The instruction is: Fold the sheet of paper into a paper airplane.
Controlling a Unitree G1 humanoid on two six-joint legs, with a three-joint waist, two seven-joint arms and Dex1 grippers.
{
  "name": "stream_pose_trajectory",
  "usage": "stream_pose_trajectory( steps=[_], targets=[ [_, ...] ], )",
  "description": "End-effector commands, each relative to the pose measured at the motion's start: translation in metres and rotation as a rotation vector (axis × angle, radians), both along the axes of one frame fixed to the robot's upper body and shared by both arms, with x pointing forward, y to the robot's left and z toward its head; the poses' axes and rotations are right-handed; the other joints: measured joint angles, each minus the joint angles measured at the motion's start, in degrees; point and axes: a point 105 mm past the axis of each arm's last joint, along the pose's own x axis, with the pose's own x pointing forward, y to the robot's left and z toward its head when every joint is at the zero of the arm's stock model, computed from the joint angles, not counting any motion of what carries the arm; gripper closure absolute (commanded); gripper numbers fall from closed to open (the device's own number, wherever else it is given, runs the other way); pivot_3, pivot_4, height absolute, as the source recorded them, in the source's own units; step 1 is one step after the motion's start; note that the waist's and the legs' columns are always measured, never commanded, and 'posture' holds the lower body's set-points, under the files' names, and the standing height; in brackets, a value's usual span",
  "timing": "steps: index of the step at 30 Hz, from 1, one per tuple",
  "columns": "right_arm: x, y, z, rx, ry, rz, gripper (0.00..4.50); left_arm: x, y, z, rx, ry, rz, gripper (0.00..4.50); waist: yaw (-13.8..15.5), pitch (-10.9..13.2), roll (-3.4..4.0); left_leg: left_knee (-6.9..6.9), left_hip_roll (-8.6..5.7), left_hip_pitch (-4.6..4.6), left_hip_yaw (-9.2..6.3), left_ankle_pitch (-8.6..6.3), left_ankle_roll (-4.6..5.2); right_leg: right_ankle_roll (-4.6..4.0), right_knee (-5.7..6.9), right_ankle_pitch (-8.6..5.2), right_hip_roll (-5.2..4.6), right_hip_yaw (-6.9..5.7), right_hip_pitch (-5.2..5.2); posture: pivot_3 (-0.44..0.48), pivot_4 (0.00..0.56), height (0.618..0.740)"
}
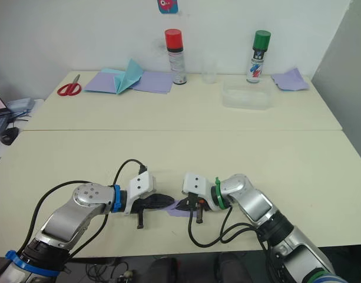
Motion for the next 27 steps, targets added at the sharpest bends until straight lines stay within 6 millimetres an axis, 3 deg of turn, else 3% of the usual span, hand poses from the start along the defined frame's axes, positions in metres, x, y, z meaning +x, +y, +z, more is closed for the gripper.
stream_pose_trajectory(
  steps=[1, 10, 14, 17, 22, 25, 27],
  targets=[
    [-0.019, -0.006, -0.003, -0.016, 0.088, 0.081, 4.47, -0.002, 0.008, -0.019, 0.069, 0.045, 0.02, 4.5, 0.01, 0.0, 0.0, 0.0, -0.01, 0.0, 0.03, 0.0, 0.0, 0.0, 0.0, 0.0, -0.04, 0.0, 0.01, 0.0, 0.15, 0.74],
    [-0.009, -0.006, -0.003, -0.007, 0.073, 0.028, 4.47, 0.001, 0.007, -0.024, 0.084, 0.04, 0.023, 4.5, 0.15, -0.01, -0.02, 0.03, -0.13, 0.02, 0.09, 0.0, 0.0, 0.1, -0.01, 0.05, -0.22, -0.04, 0.05, 0.0, 0.15, 0.74],
    [-0.018, -0.014, 0.0, -0.016, 0.115, 0.074, 3.59, 0.002, 0.009, -0.027, 0.097, 0.044, 0.026, 4.5, 0.14, -0.03, 0.0, 0.07, -0.08, 0.06, 0.09, 0.0, 0.0, 0.16, 0.0, 0.09, -0.2, -0.06, 0.06, 0.0, 0.15, 0.74],
    [-0.024, -0.026, 0.011, -0.019, 0.135, 0.099, 2.46, 0.002, 0.009, -0.028, 0.101, 0.047, 0.024, 4.5, 0.14, -0.04, 0.02, 0.11, -0.07, 0.07, 0.09, 0.0, 0.0, 0.19, 0.02, 0.11, -0.2, -0.05, 0.08, 0.0, 0.15, 0.74],
    [-0.02, -0.039, 0.049, 0.055, 0.159, 0.055, 0.63, 0.002, 0.01, -0.03, 0.105, 0.047, 0.024, 4.5, 0.09, -0.05, 0.02, 0.15, -0.04, 0.1, 0.11, 0.0, 0.0, 0.24, 0.02, 0.14, -0.23, -0.03, 0.09, 0.0, 0.15, 0.74],
    [0.0, -0.037, 0.063, 0.125, 0.103, -0.088, 0.63, 0.001, 0.011, -0.03, 0.107, 0.047, 0.025, 4.5, 0.06, -0.06, 0.02, 0.15, -0.04, 0.14, 0.09, 0.01, 0.0, 0.27, 0.02, 0.15, -0.24, -0.05, 0.09, 0.0, 0.15, 0.74],
    [0.017, -0.035, 0.064, 0.159, 0.045, -0.209, 1.1, 0.001, 0.011, -0.03, 0.108, 0.047, 0.024, 4.5, 0.04, -0.12, 0.01, 0.15, -0.03, 0.14, 0.13, 0.02, 0.0, 0.26, 0.02, 0.15, -0.23, -0.04, 0.1, 0.0, 0.15, 0.74]
  ],
)
